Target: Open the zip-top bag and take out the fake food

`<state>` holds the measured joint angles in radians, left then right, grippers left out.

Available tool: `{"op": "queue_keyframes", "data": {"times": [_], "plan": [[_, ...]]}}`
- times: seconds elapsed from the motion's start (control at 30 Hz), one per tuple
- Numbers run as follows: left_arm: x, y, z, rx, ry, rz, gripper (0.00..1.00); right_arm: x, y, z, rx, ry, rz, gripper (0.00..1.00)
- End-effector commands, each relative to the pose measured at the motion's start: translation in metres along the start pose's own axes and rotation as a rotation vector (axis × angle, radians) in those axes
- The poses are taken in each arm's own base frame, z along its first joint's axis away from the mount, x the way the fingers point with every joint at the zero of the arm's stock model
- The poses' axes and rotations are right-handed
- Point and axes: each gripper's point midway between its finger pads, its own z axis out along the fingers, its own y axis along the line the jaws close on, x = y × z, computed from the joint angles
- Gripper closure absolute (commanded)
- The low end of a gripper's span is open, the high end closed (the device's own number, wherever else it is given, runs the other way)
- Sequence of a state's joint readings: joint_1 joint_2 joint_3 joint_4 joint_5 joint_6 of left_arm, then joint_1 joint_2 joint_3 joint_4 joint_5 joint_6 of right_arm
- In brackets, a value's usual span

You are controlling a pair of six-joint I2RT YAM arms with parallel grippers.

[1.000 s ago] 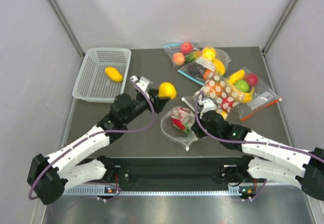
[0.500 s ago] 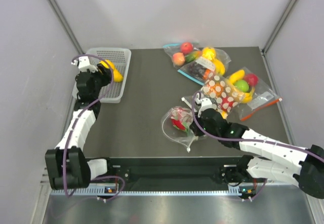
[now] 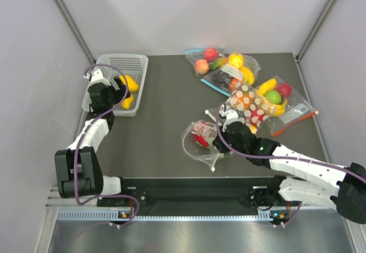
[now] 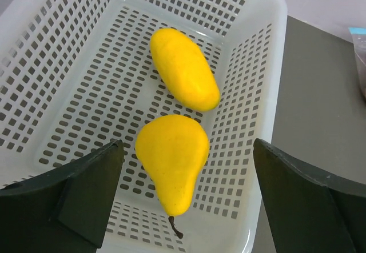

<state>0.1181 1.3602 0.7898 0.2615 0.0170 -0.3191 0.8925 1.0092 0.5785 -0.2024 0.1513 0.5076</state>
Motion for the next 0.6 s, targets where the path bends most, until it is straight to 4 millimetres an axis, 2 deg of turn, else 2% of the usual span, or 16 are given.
{"op": "queue_keyframes", "data": {"times": [0.0, 0.17, 0.2, 0.23, 0.27, 0.3, 0.37, 0.4, 0.43, 0.47, 0.5, 0.53, 0.57], "plan": [[-0.034, -0.008, -0.011, 0.025, -0.113, 0.013, 0.01, -0.029, 0.013, -0.002, -0.045, -0.078, 0.014, 1.0], [-0.046, -0.023, -0.025, 0.069, -0.144, 0.017, 0.01, -0.035, 0.018, -0.002, -0.057, -0.087, 0.012, 1.0], [-0.046, -0.028, -0.028, 0.082, -0.148, 0.023, 0.01, -0.035, 0.019, -0.002, -0.059, -0.085, 0.011, 1.0], [-0.041, -0.045, -0.032, 0.12, -0.142, 0.039, 0.01, -0.039, 0.021, -0.003, -0.062, -0.092, 0.005, 1.0], [-0.045, -0.052, -0.038, 0.115, -0.162, 0.061, 0.01, -0.042, 0.021, -0.002, -0.061, -0.093, 0.004, 1.0], [-0.04, -0.065, -0.042, 0.135, -0.155, 0.081, 0.01, -0.042, 0.022, -0.001, -0.06, -0.088, -0.001, 1.0], [-0.019, -0.127, -0.064, 0.27, -0.127, 0.154, 0.01, -0.056, 0.029, -0.001, -0.072, -0.11, -0.019, 1.0], [-0.023, -0.128, -0.067, 0.272, -0.141, 0.155, 0.01, -0.054, 0.029, 0.001, -0.071, -0.102, -0.021, 1.0], [-0.009, -0.156, -0.081, 0.355, -0.121, 0.171, 0.01, -0.064, 0.033, 0.0, -0.079, -0.12, -0.03, 1.0], [-0.01, -0.171, -0.095, 0.408, -0.134, 0.18, 0.01, -0.066, 0.036, 0.003, -0.083, -0.113, -0.037, 1.0], [0.001, -0.194, -0.111, 0.479, -0.123, 0.195, 0.01, -0.07, 0.039, 0.003, -0.089, -0.118, -0.047, 1.0], [0.004, -0.204, -0.122, 0.514, -0.126, 0.205, 0.01, -0.083, 0.046, 0.001, -0.103, -0.14, -0.05, 1.0], [-0.001, -0.213, -0.138, 0.561, -0.151, 0.214, 0.01, -0.084, 0.048, 0.004, -0.105, -0.131, -0.058, 1.0]]}}
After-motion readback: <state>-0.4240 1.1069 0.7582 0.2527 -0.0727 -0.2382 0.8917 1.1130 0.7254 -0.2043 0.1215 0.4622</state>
